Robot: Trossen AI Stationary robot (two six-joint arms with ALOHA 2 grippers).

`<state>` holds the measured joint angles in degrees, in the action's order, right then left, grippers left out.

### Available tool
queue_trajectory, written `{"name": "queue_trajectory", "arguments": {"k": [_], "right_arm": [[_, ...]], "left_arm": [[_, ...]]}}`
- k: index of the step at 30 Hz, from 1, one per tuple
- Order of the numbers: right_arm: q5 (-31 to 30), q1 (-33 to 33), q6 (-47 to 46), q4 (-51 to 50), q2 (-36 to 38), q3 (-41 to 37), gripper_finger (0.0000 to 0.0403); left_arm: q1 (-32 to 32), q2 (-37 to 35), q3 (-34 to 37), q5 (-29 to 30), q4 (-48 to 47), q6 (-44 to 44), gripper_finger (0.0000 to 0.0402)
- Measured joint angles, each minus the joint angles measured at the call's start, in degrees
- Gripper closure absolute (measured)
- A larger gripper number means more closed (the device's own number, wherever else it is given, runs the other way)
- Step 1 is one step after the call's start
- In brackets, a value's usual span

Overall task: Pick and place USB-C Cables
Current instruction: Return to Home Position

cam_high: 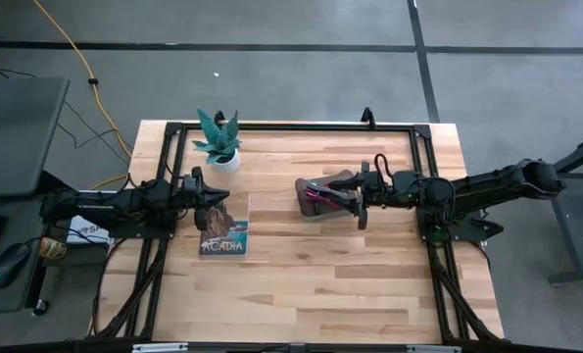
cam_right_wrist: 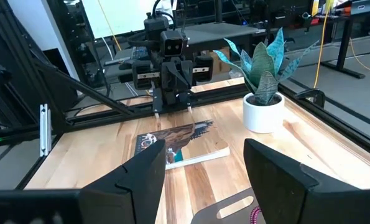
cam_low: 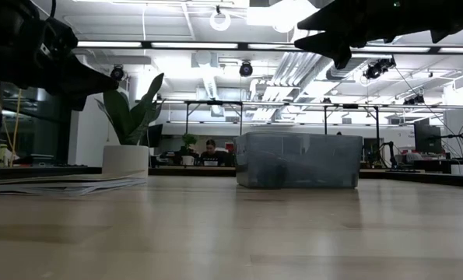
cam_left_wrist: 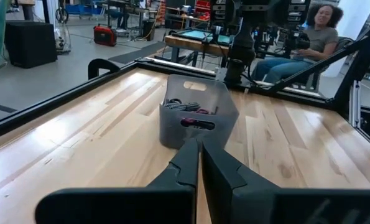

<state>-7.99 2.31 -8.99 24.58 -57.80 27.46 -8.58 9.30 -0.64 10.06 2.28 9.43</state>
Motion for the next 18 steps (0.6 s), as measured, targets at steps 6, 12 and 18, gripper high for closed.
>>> {"name": "queue_trajectory", "arguments": {"k": [6, 12, 18], "right_arm": [[-0.61, 0.00, 0.00, 0.02, 0.00, 0.00, 0.0194], [-0.61, 0.00, -0.01, -0.38, 1.18, 0.00, 0.0198], [-0.63, 0.00, -0.19, -5.32, 7.12, 0.00, 0.0285]], "left_arm": [[0.00, 0.02, 0.00, -0.03, 0.07, 0.00, 0.0401], [0.00, 0.04, -0.02, -0.07, 0.07, 0.00, 0.0401], [0.00, 0.04, -0.02, -0.11, 0.09, 0.00, 0.0401]]}}
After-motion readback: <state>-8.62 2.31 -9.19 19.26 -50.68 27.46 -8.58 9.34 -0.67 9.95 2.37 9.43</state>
